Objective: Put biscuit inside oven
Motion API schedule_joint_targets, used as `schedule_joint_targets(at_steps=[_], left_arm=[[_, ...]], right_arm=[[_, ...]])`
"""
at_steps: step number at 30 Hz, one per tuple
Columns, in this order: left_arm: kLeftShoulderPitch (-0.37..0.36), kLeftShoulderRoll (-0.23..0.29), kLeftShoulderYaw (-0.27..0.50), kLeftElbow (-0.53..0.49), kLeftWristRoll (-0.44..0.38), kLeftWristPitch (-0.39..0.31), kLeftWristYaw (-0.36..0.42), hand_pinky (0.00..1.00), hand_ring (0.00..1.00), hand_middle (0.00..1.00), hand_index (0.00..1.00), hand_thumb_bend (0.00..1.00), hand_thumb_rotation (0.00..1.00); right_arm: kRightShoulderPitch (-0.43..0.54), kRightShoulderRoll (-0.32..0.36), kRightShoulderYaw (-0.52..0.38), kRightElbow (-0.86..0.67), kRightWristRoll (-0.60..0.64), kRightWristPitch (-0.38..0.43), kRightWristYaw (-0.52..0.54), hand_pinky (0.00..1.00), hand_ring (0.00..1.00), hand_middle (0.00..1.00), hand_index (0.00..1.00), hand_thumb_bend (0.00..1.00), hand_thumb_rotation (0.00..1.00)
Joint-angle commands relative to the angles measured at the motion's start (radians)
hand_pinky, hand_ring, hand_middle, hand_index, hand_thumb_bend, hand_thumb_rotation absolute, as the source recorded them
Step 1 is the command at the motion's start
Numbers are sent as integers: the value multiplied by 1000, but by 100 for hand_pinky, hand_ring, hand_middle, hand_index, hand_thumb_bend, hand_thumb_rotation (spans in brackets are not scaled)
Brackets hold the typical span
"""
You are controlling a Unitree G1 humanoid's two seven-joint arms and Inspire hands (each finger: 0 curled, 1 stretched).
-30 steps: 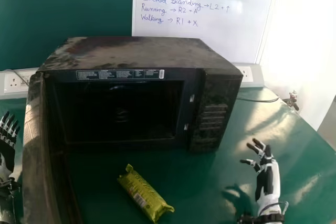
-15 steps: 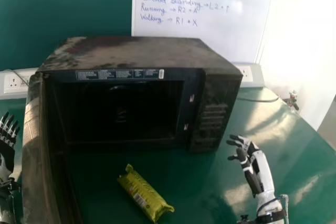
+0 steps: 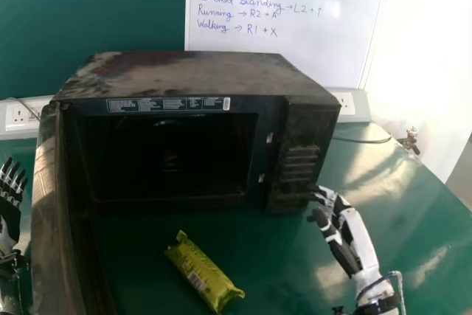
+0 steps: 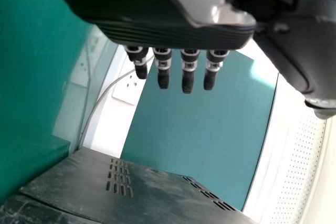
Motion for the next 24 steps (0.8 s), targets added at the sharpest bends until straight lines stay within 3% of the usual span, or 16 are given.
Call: schedule_joint_targets(at_steps=[1, 8, 16, 20, 24], left_arm=[[73, -81, -3, 52, 0, -4, -2, 0, 60, 70, 79, 21, 100], [71, -82, -1, 55, -3, -5, -10, 0, 60, 70, 81, 20, 100], [73, -82, -4, 49, 2, -5, -3, 0, 61, 70, 80, 21, 100], [71, -80, -3, 56, 2, -8, -5, 0, 61, 70, 80, 21, 97], [71, -80, -2, 59, 2, -8, -6, 0, 61, 71, 81, 21, 98]], right_arm=[[11, -13, 13, -36, 10, 21, 18, 61, 75, 81, 87, 90, 47], [24, -24, 33, -120, -33, 60, 28, 63, 77, 82, 87, 91, 42], [31, -78, 68, -203, -153, 73, 56, 69, 81, 84, 87, 91, 48], [27, -112, 84, -258, -231, 114, 83, 69, 81, 85, 87, 96, 56], [14, -146, 102, -310, -281, 153, 124, 74, 83, 85, 86, 97, 60]])
